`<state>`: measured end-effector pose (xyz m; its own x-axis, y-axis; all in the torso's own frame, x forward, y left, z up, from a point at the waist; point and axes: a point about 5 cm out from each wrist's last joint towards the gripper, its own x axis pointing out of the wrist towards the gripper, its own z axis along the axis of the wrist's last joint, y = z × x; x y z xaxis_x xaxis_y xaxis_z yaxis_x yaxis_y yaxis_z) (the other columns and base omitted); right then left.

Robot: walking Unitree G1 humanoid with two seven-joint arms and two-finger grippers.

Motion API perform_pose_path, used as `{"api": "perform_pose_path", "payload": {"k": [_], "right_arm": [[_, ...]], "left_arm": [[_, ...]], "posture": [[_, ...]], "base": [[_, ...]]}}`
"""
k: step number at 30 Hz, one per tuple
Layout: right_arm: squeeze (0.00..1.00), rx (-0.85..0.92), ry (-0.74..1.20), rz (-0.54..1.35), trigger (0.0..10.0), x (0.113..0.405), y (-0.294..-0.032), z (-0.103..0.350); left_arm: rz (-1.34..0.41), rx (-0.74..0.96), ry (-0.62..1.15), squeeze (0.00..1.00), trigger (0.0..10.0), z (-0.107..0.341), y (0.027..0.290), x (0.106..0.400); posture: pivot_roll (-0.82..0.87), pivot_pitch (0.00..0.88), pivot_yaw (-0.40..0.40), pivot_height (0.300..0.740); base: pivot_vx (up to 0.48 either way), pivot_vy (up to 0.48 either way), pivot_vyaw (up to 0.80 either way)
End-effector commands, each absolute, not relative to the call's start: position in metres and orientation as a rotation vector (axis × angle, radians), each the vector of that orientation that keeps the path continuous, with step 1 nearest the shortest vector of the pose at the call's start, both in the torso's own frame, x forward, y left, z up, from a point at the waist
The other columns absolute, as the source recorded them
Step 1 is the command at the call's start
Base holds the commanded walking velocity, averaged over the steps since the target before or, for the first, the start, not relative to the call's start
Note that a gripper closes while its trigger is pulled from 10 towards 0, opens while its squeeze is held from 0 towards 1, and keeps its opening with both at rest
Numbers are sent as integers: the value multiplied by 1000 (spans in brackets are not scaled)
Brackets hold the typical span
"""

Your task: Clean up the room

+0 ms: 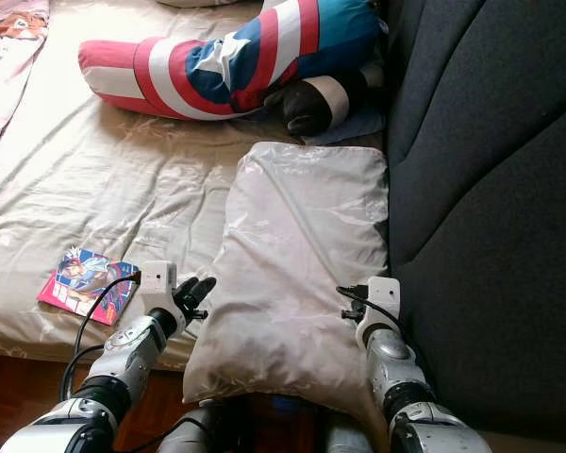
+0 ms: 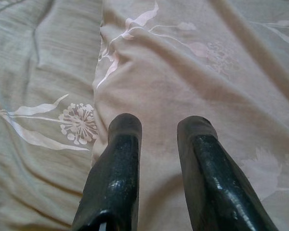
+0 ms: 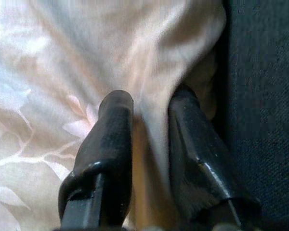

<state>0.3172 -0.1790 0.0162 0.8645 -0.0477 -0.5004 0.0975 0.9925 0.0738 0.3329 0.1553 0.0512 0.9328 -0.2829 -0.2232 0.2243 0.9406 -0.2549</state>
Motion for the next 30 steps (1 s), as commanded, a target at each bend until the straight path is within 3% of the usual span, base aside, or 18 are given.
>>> {"api": "perform_pose_path", "payload": {"k": [1,6,17,26,30], "right_arm": [[0,130,447,-84,10000,315,-180,18],[0,183,223,-107,10000,315,-185,33],[0,187,129,-75,10000,285,-187,22],[0,196,140,-52,10000,286,-179,21],[0,201,133,-19,10000,290,-170,24]], "left_arm": [[-237,-243,275,0,10000,41,157,324],[-203,-96,135,0,10000,54,158,324],[-72,-6,-61,0,10000,71,166,315],[-81,-23,-9,0,10000,62,160,312],[-62,-20,-5,0,10000,63,159,313]], "posture": [[34,289,9,740],[24,265,15,740],[6,194,18,740],[5,152,24,740],[1,137,26,740]], "base": [[0,0,0],[0,0,0],[0,0,0],[0,0,0],[0,315,0]]}}
